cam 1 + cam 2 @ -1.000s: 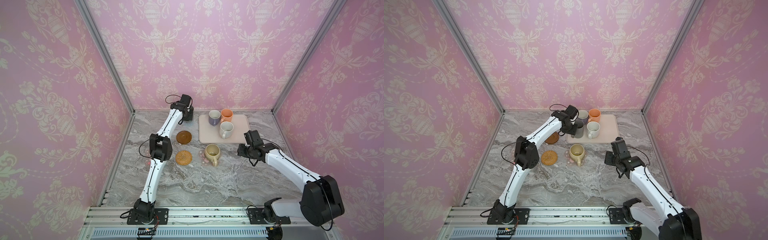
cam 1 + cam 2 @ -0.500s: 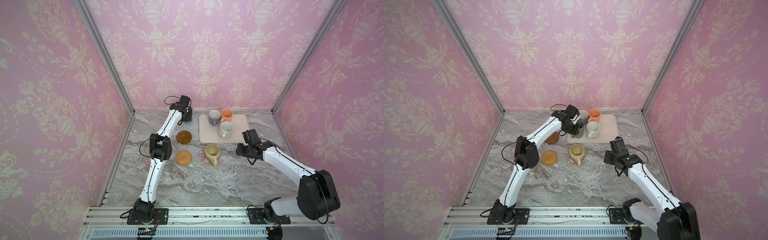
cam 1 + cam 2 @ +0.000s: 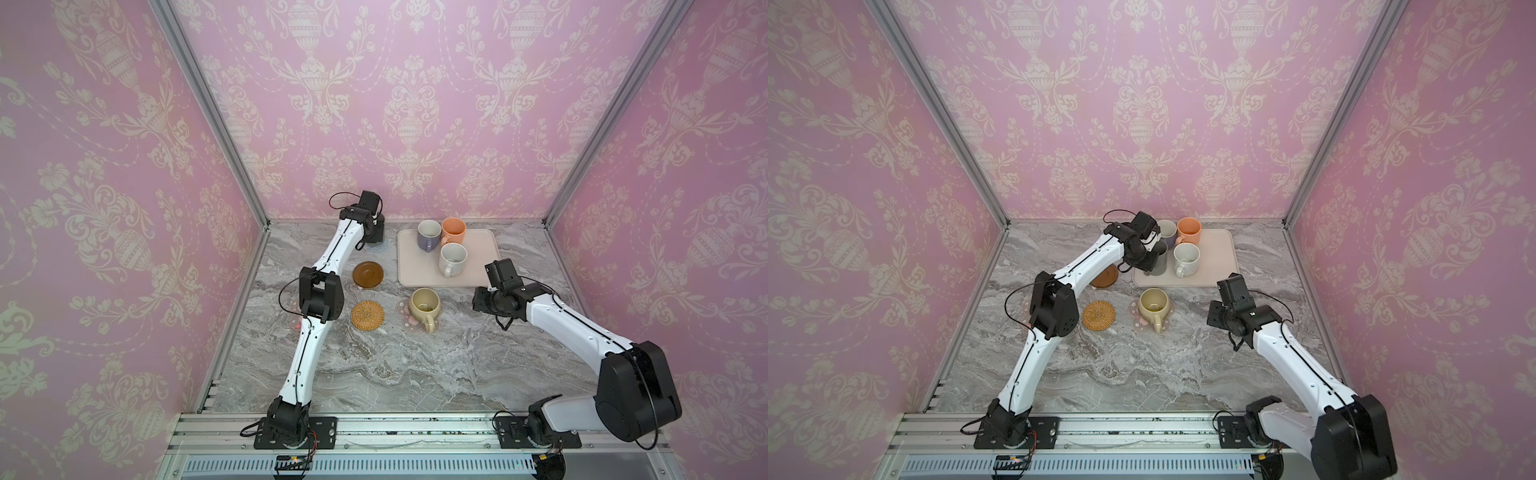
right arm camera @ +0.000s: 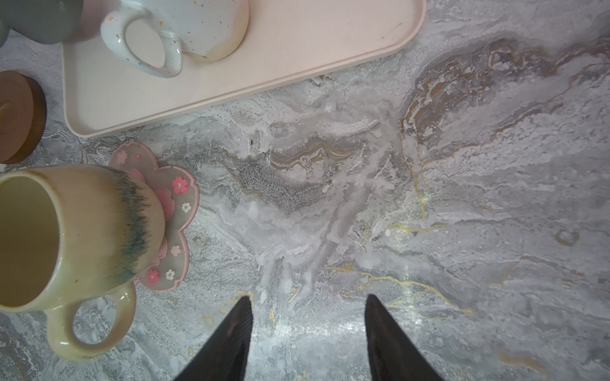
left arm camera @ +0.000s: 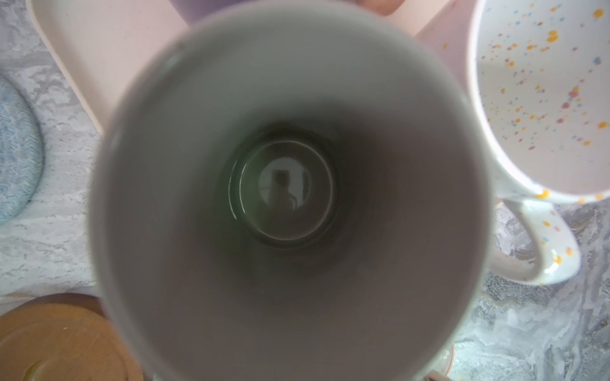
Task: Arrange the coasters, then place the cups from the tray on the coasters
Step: 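Grasp the grey mug rim with the left gripper and lift it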
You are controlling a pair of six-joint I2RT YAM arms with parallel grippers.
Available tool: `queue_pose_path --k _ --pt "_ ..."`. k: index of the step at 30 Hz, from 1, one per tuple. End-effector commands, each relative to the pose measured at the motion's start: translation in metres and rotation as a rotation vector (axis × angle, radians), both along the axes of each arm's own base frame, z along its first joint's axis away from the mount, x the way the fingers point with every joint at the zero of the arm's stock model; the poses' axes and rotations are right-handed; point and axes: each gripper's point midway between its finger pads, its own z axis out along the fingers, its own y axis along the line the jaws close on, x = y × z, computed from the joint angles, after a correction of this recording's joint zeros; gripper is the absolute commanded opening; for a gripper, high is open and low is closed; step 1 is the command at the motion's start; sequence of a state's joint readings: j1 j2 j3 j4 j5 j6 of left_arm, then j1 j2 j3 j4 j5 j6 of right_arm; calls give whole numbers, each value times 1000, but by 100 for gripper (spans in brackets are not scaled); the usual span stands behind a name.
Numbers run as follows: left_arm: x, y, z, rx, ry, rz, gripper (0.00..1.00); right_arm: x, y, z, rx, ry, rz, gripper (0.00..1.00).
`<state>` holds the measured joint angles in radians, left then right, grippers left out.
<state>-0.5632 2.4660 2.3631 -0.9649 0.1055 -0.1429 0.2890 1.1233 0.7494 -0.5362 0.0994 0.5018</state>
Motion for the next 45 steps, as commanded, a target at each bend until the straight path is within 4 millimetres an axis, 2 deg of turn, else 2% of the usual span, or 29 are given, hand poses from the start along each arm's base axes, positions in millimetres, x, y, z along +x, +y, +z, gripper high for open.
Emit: queue_pose_path --k 1,13,21,26,32,45 --pt "7 13 -14 54 6 8 0 7 1 10 18 -24 -15 56" --pt "8 15 -6 64 -7 7 0 3 -1 9 17 -28 -21 56" --pt "15 13 25 37 -62 6 0 2 -2 10 12 -34 -15 56" --pt "23 20 39 24 -94 33 0 3 -1 9 11 -34 -15 56" --pt "38 36 53 9 -124 80 0 5 0 8 14 -31 -11 56" --pt "83 93 69 8 -218 228 0 18 5 3 3 0 -1 56"
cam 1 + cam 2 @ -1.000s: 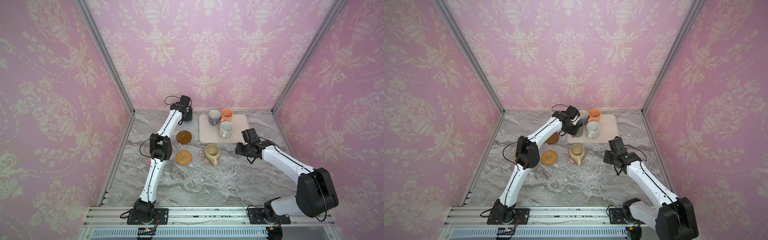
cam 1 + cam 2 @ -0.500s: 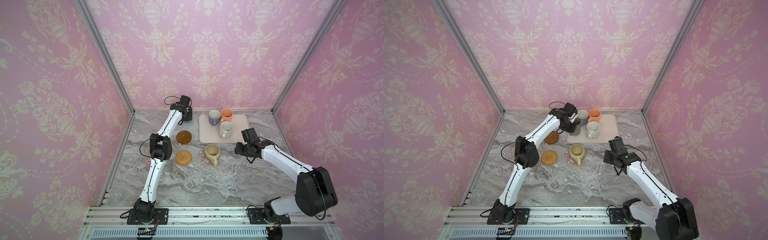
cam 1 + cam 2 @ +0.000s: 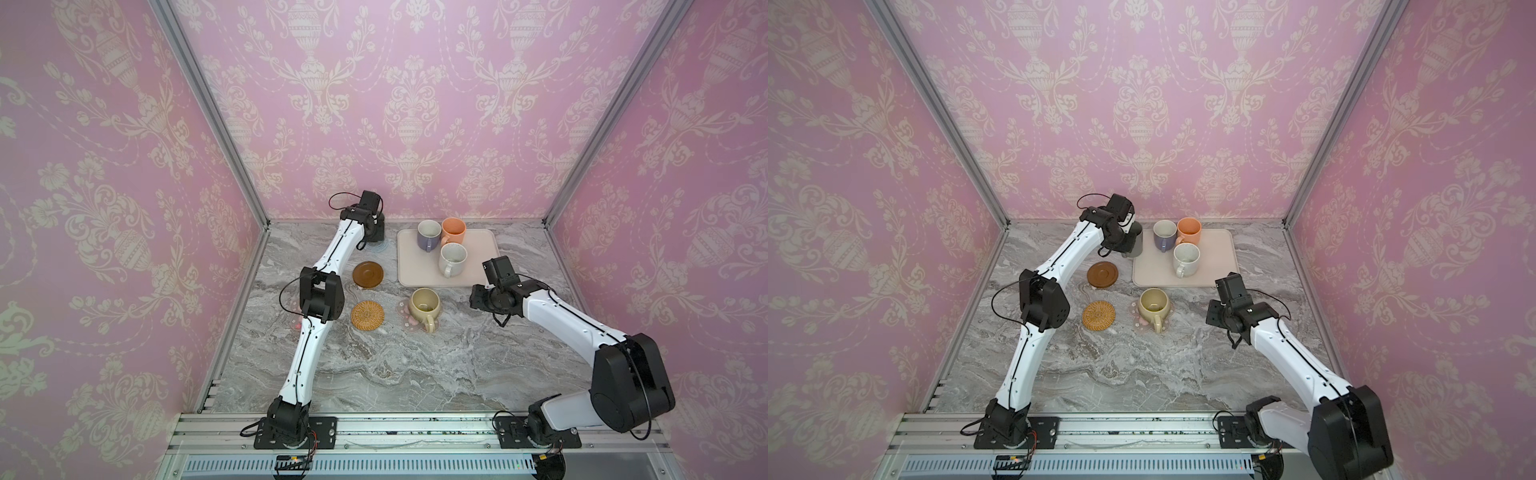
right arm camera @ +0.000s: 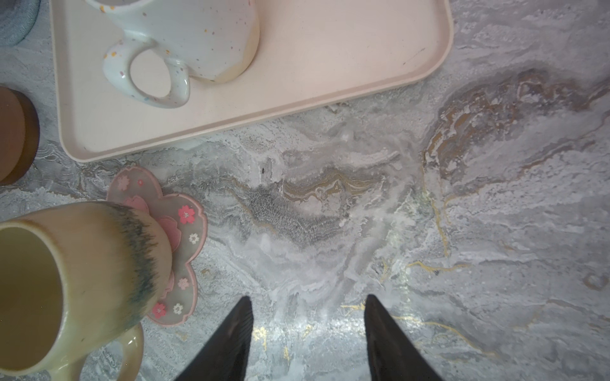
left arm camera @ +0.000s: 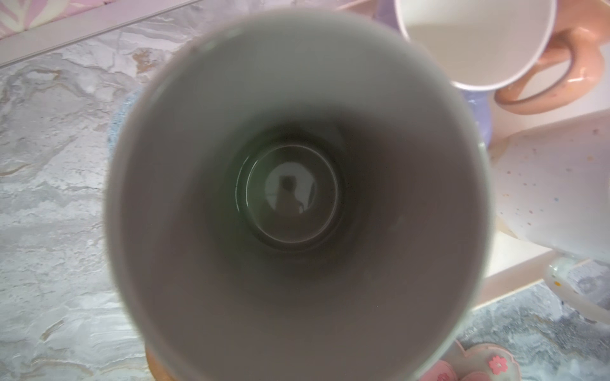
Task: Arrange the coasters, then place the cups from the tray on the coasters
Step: 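Grasp the grey mug rim with the left gripper and lift it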
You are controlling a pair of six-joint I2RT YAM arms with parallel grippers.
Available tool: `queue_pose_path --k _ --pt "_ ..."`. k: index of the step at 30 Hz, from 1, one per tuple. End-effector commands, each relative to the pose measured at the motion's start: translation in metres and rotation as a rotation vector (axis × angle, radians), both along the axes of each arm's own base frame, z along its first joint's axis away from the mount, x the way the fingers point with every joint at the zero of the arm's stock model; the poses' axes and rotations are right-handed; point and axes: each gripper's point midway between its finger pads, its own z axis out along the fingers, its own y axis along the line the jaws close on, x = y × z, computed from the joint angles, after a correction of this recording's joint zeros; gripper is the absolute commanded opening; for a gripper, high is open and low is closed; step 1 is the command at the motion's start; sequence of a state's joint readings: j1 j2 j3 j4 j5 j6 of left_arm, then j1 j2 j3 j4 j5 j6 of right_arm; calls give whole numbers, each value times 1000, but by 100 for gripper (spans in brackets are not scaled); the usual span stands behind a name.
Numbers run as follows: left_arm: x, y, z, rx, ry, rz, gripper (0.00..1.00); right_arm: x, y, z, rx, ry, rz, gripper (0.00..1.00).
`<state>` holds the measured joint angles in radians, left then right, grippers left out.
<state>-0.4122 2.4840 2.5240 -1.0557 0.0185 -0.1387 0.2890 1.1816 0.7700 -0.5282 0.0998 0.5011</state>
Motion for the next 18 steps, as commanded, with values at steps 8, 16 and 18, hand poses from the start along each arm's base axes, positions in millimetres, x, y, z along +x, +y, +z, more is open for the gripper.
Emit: queue_pose_path --k 8,16,18 --pt "56 34 35 -35 -187 111 0 26 7 10 4 -20 8 56" --pt "75 54 27 -88 -196 182 0 40 12 12 1 -23 20 56" --pt "79 56 23 -96 -202 190 0 43 13 10 4 -17 22 56"
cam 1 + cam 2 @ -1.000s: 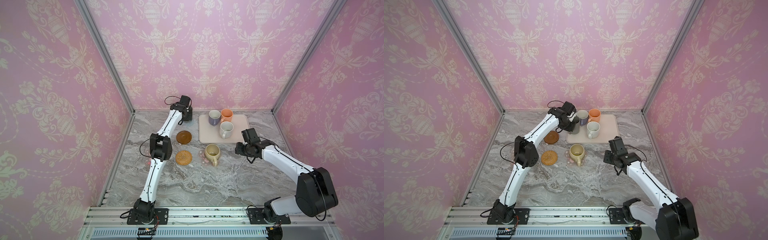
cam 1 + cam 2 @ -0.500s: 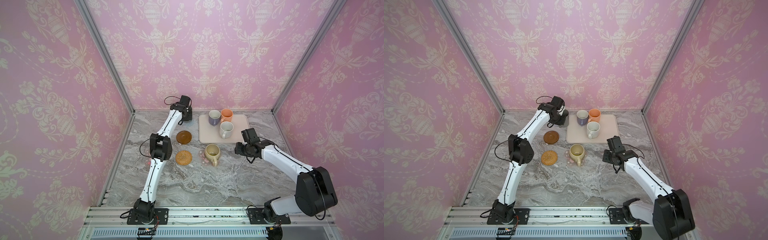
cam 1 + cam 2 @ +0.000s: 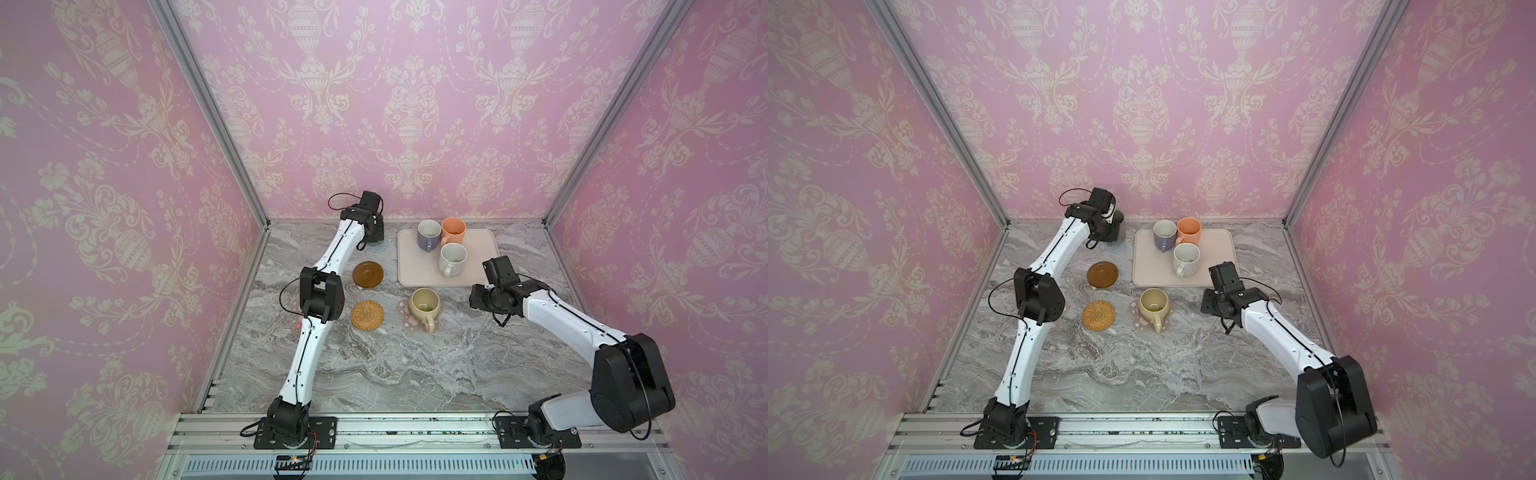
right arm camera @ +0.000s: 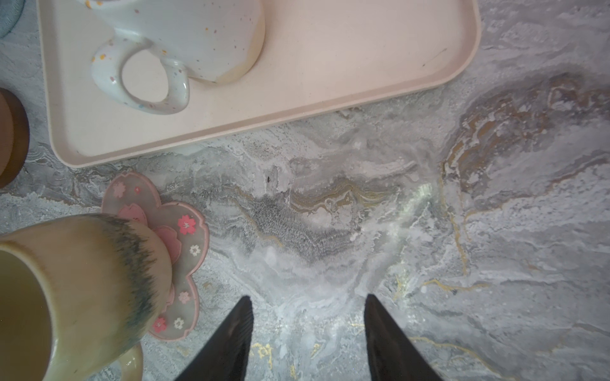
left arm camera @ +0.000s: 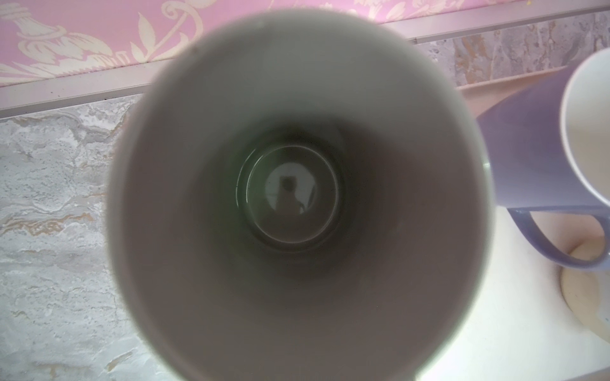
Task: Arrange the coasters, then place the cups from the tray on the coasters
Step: 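Grasp the grey mug rim with the left gripper and lift it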
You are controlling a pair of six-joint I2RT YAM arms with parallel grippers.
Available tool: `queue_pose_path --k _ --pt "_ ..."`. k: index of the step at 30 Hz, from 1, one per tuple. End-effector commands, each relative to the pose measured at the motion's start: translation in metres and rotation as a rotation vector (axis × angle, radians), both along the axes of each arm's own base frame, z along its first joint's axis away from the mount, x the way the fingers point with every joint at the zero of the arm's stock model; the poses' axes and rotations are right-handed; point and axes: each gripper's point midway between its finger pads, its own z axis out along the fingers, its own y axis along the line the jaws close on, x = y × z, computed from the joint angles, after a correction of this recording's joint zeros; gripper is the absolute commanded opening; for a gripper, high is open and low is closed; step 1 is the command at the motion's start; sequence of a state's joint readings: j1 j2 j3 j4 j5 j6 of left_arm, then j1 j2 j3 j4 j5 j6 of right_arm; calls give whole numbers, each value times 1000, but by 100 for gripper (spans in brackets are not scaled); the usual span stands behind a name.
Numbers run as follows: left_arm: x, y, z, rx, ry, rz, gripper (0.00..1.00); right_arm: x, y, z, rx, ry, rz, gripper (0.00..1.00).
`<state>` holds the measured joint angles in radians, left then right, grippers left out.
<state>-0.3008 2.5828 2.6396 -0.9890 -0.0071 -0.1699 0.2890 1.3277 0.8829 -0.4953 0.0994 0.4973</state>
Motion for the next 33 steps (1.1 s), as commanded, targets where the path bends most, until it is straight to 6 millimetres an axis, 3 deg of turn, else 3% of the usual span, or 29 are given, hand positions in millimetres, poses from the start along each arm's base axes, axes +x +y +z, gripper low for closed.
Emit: queue_pose_path --k 1,17,33 --pt "27 1 30 -66 -129 42 0 10 4 4 5 -11 21 56" --pt "33 7 20 -96 -121 104 0 24 13 -5 22 20 36 56" --pt "20 8 43 -75 -129 163 0 18 15 -9 46 25 36 55"
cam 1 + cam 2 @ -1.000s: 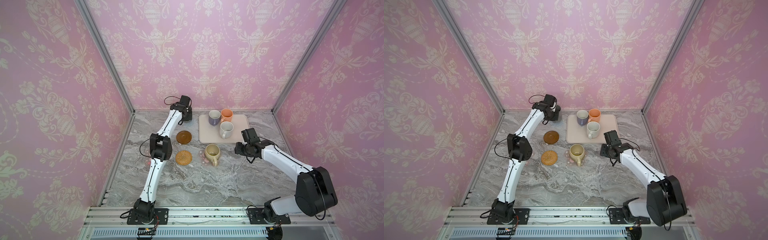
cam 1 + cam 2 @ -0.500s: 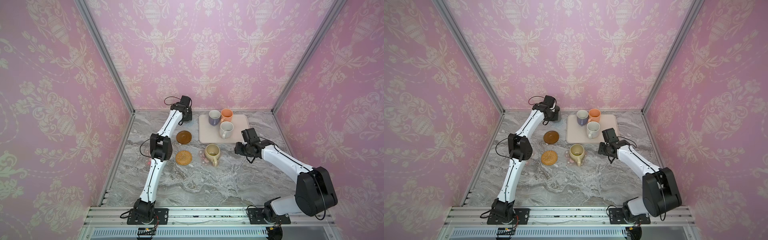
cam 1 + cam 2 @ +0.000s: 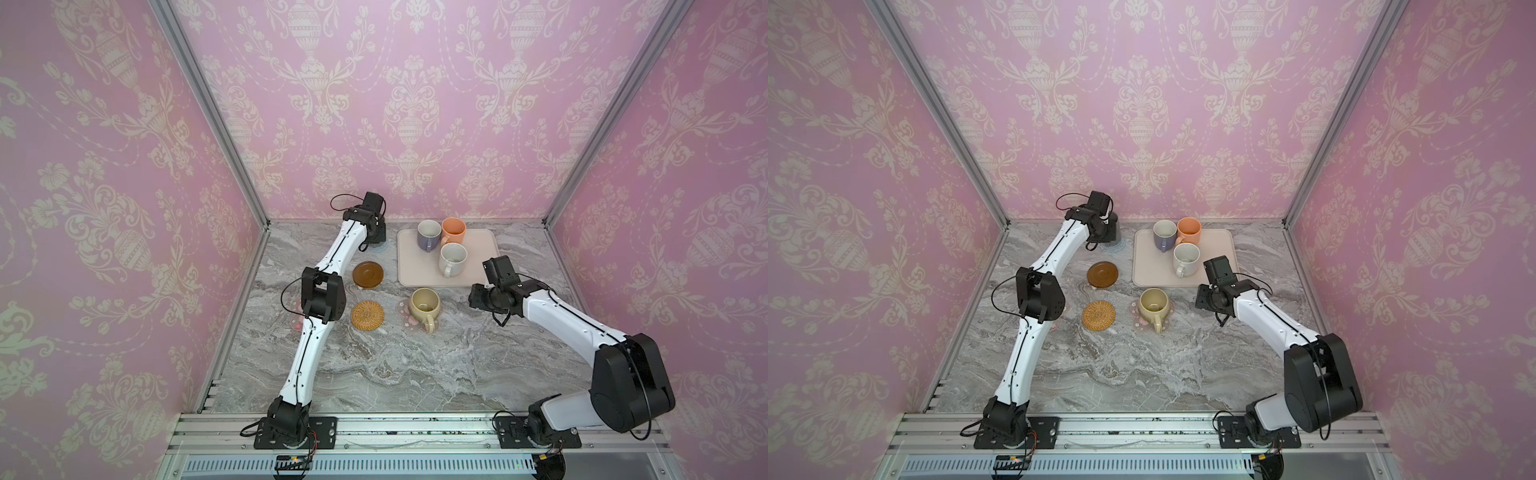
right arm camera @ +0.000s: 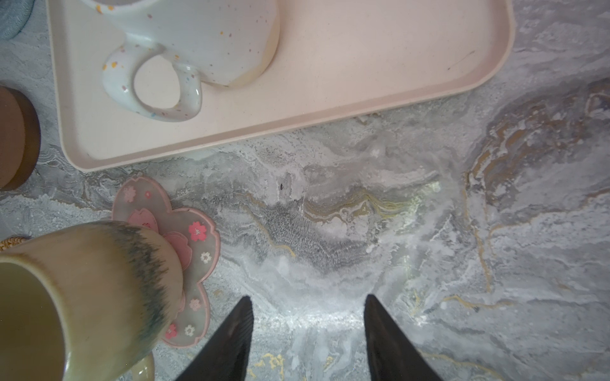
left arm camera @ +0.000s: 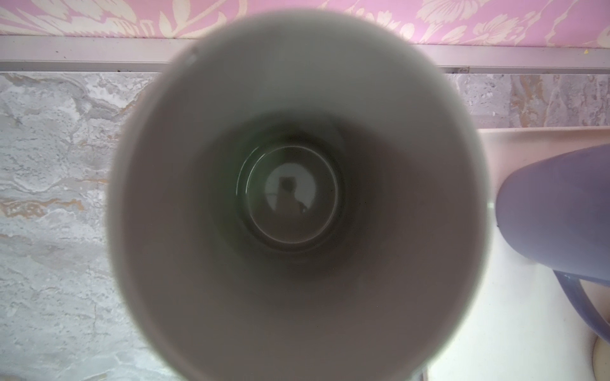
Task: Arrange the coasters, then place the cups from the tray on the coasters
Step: 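Grasp the grey mug rim with the left gripper and lift it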
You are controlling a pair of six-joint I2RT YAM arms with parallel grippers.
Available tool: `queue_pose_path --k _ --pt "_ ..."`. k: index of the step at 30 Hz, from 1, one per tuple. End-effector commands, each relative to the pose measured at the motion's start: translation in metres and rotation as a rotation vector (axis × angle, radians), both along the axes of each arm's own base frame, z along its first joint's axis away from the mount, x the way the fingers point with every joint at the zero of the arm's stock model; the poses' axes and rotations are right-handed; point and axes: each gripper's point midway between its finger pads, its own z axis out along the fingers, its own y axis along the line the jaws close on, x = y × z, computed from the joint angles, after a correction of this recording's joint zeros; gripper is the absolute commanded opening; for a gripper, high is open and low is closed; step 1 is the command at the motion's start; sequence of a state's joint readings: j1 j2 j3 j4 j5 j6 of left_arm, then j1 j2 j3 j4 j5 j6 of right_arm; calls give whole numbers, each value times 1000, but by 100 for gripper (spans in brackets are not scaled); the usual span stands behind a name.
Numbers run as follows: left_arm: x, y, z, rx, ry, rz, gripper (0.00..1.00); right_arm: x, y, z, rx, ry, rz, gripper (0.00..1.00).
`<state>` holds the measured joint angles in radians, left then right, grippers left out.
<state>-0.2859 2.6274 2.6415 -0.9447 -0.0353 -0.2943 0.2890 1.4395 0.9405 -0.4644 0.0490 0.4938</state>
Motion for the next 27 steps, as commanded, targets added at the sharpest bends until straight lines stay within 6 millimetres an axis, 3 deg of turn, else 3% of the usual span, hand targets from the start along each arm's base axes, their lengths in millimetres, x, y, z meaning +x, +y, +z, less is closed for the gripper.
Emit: queue_pose_path --k 1,21,27 --pt "6 -4 62 -21 -131 29 0 0 1 3 15 -10 7 55" --pt "-6 -1 43 -38 -60 115 0 -8 -1 6 20 -18 0 55" --pt "-8 -3 42 -55 -46 121 11 -10 -2 7 23 -21 -5 55"
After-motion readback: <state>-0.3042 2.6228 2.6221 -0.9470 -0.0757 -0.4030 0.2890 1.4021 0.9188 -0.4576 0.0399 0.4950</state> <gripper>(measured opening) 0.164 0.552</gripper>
